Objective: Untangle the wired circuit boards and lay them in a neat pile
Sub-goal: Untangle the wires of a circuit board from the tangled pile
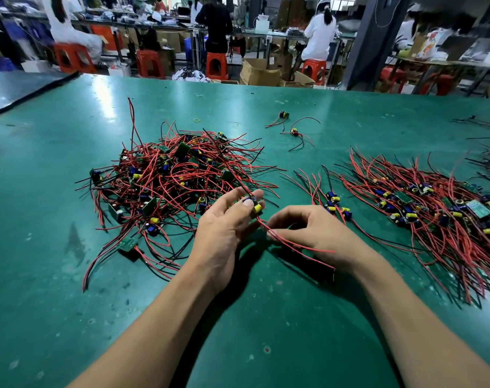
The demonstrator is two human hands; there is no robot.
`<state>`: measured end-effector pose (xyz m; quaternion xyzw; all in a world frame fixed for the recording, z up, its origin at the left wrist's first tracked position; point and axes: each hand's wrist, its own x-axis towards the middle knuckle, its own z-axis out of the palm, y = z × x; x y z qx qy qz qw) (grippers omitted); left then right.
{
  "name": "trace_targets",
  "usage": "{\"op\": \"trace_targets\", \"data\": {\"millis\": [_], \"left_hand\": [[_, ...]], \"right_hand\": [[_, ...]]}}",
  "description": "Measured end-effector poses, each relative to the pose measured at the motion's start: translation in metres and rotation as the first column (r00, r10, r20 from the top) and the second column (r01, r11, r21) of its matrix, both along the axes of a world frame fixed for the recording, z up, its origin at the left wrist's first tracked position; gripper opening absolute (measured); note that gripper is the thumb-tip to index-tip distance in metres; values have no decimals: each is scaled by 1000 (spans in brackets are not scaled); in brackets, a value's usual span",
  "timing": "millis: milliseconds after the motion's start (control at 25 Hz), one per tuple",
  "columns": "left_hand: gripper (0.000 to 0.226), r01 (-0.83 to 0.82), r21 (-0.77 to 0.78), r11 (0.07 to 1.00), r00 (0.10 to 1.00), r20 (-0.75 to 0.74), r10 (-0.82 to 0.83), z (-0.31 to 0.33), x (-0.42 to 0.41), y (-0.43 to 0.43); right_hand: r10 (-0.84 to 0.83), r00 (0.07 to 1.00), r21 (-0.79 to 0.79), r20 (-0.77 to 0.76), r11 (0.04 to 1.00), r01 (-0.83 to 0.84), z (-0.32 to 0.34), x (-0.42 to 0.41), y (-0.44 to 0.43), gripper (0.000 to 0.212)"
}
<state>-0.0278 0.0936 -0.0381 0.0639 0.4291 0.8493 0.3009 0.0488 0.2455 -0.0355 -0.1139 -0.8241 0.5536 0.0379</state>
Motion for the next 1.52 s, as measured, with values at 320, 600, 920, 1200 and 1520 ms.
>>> {"op": "trace_targets", "data": {"millis": [320,600,920,1200,1520], "left_hand": [[39,77,3,997,997,-16,-77,3,1,-3],[47,96,23,995,990,-108,-93,-2,-1,-2],[31,333,-131,934,941,-18,-338,5,0,-5],[18,399,-55,915,914,-59,-402,-4,3,-2],[20,320,-84,944,946,-24,-323,-7,-1,0]], "right_hand": [[-101,985,-362,-141,931,43,2,-5,-20,24],[-216,964,-540,-157,836,100,9,-6,-22,20],[47,996,-667,-70,740,-82,19,9,-9,13],[12,1000,-462,22,887,0,14,5,-11,13],[-165,986,-475,-35,871,129,7,-4,-11,17]]}}
